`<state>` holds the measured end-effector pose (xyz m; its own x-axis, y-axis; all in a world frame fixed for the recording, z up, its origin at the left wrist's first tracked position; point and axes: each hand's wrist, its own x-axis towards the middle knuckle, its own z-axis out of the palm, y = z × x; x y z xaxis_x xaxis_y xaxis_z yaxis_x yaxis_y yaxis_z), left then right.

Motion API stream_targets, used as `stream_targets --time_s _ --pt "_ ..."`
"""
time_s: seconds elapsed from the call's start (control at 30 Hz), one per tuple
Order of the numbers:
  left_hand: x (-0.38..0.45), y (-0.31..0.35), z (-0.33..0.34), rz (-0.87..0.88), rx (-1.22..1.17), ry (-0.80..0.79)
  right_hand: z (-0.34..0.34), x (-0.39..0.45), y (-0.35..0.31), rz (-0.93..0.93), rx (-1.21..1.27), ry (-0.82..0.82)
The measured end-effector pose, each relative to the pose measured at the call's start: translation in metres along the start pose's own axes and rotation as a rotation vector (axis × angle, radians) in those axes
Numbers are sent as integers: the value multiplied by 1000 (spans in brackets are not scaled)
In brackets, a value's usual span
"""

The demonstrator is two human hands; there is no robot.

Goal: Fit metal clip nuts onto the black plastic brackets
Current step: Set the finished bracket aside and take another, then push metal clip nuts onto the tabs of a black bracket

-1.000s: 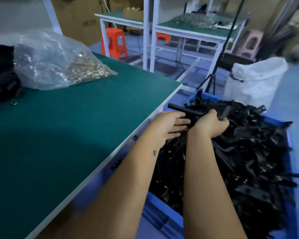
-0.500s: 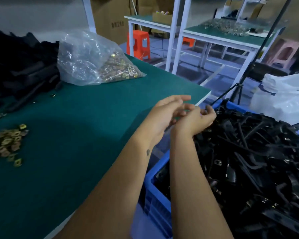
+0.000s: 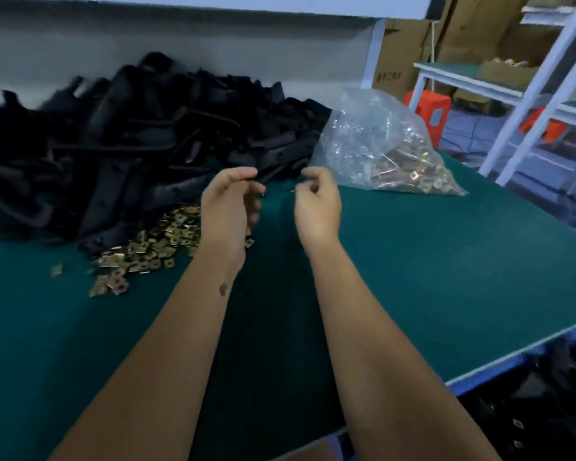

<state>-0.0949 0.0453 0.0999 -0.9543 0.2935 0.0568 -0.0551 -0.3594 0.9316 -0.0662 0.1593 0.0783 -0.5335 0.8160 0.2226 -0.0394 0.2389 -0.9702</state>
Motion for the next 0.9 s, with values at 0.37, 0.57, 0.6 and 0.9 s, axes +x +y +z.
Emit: stream_targets --time_s 0.37,0.57,0.6,0.9 --pt "32 -21 -47 78 165 289 58 25 19 -125 -674 -446" --pt "30 -20 -50 58 153 258 46 16 6 -58 149 13" --pt "29 -19 -51 56 125 258 45 13 5 -40 187 67" --pt "23 -5 -58 2 -127 261 39 6 11 -173 -26 281"
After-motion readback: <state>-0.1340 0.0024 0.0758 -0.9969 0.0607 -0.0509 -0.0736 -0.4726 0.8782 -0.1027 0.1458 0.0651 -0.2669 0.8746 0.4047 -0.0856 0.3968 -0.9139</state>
